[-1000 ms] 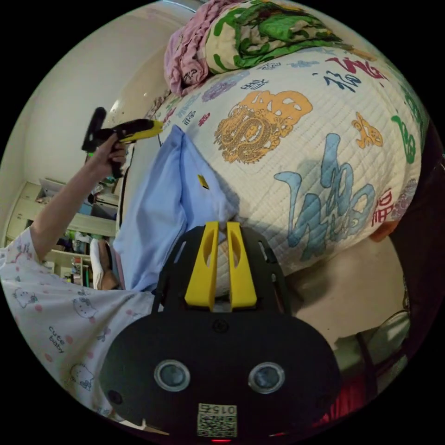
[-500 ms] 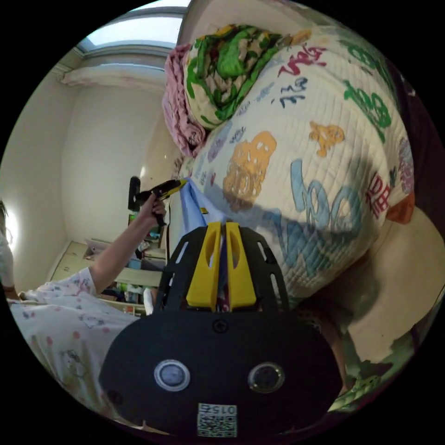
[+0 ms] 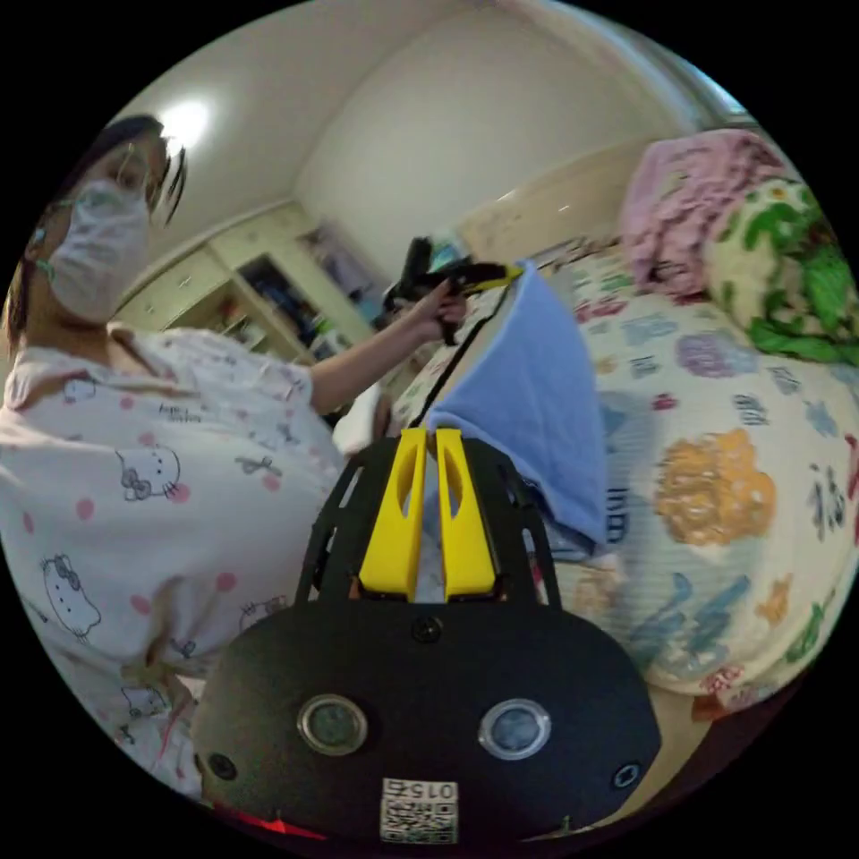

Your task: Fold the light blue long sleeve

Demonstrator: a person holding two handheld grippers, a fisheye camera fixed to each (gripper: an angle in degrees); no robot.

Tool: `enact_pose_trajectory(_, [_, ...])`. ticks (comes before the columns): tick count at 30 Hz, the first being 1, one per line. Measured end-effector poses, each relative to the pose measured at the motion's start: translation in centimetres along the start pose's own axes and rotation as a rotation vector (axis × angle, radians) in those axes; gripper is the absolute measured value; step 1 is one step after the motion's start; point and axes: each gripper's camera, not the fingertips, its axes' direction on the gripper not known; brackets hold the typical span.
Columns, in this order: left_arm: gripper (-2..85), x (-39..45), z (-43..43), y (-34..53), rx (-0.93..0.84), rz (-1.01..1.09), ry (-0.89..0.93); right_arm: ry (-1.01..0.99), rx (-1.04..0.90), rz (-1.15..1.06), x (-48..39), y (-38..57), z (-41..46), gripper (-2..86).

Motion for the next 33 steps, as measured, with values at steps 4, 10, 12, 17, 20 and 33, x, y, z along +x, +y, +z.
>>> enact_pose_trajectory(4, [1.3, -3.9, -4.8, 11.5, -0.025, -0.114, -0.149, -0.359, -0.219, 0.038, 3.6, 3.2, 11.5, 0.6])
enact_pose_trajectory(10, [1.2, -7.9, -2.3, 24.9, -0.139, -0.286, -0.345, -0.271, -0.751, -0.067, 5.6, 9.5, 27.6, 0.9])
enact_pose_trajectory(12, [1.3, -8.1, -0.8, 27.8, -0.135, -0.336, -0.387, -0.235, -0.830, -0.114, 5.8, 11.7, 30.5, 1.1])
enact_pose_trajectory(17, [1.7, -6.0, 2.1, 31.3, -0.159, -0.308, -0.482, -0.152, -0.918, -0.182, 7.8, 17.7, 35.0, 3.0])
enact_pose_trajectory(20, [2.7, -5.3, 3.4, 33.2, -0.167, -0.349, -0.502, -0.103, -0.889, -0.161, 10.4, 20.3, 34.7, 5.4])
enact_pose_trajectory(33, [5.7, 6.5, 6.7, 44.7, 0.003, -0.382, -0.390, 0.127, -0.603, -0.423, 19.8, 27.4, 32.4, 8.5])
